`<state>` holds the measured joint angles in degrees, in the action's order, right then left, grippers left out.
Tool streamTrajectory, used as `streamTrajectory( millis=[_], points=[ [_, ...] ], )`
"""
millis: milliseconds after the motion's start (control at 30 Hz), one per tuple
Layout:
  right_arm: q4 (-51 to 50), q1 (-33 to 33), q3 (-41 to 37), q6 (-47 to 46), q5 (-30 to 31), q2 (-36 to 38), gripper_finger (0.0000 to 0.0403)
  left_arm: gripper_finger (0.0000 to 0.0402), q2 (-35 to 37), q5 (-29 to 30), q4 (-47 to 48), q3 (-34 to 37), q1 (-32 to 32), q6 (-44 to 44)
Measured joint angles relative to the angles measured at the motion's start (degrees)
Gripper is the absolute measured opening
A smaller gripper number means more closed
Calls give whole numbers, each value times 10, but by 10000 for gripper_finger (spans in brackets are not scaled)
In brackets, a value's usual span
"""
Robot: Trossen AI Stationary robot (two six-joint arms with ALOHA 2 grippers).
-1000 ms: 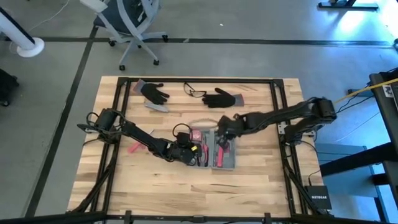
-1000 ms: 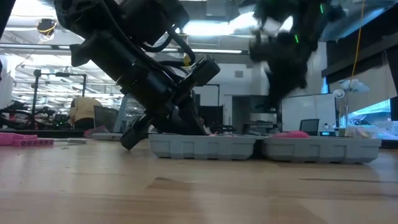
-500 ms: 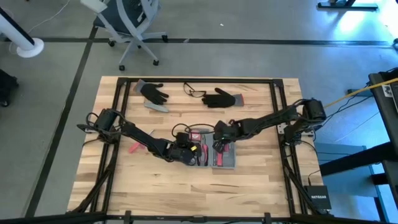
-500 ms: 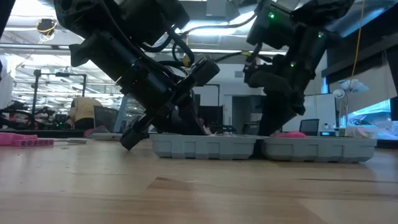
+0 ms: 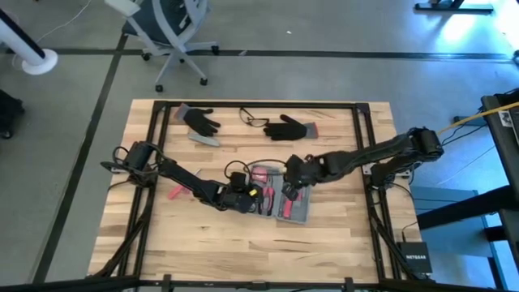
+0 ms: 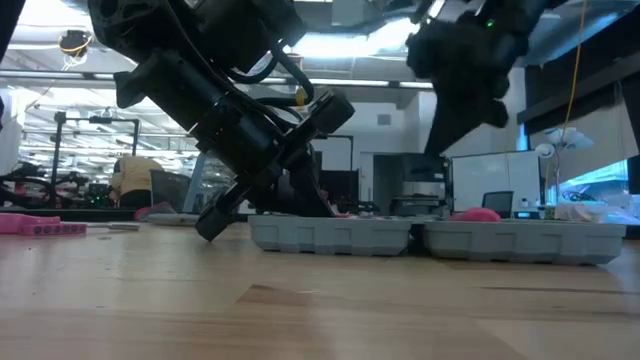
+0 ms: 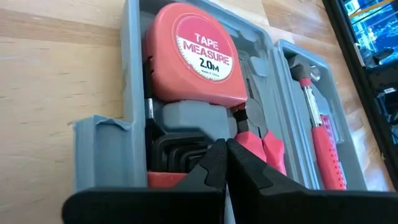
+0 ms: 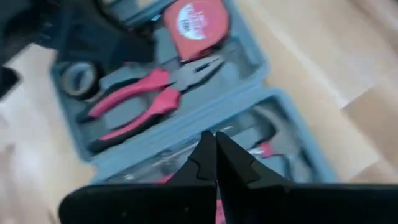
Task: Prefit tool cases
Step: Put the orange hammer into the gray tool case, then put the orange multi bit set into the gray prefit tool case
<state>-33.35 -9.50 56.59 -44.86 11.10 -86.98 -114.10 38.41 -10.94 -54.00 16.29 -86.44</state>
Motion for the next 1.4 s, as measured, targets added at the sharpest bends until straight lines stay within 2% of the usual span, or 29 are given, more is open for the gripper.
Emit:
streamTrajectory(
  millis=[200, 300, 467, 633, 767, 900, 1033, 1133, 1267, 1400],
  points=[
    [106, -50, -57, -63, -38, -95, 0, 0, 0, 0, 2, 0, 0, 2],
    [111, -62, -55, -71, -43, -124, 0, 0, 0, 0, 3, 0, -1, -1],
    [75, -44, -37, -43, -38, -83, 0, 0, 0, -1, 3, 0, -1, -3],
    [28, -15, -1, -22, 35, -20, 0, 0, 3, 4, 4, 0, -1, 0],
    [14, 1, 9, -11, 50, 21, 0, 0, 7, 14, -2, 0, -3, 1],
    [-23, 2, 25, -11, 98, 59, 0, 0, 24, 7, 2, 3, -3, 37],
    [-48, 2, 39, -11, 126, 91, 0, 0, 73, -25, 14, 3, -8, 171],
    [-61, 2, 39, -11, 142, 109, 0, 3, 115, -67, 50, 2, -12, 241],
    [-64, 2, 39, -10, 154, 122, 0, 27, 180, -87, 130, 2, -14, 272],
    [-63, 2, 39, 7, 155, 122, 1, 70, 274, -94, 214, 2, -17, 320]
  ],
)
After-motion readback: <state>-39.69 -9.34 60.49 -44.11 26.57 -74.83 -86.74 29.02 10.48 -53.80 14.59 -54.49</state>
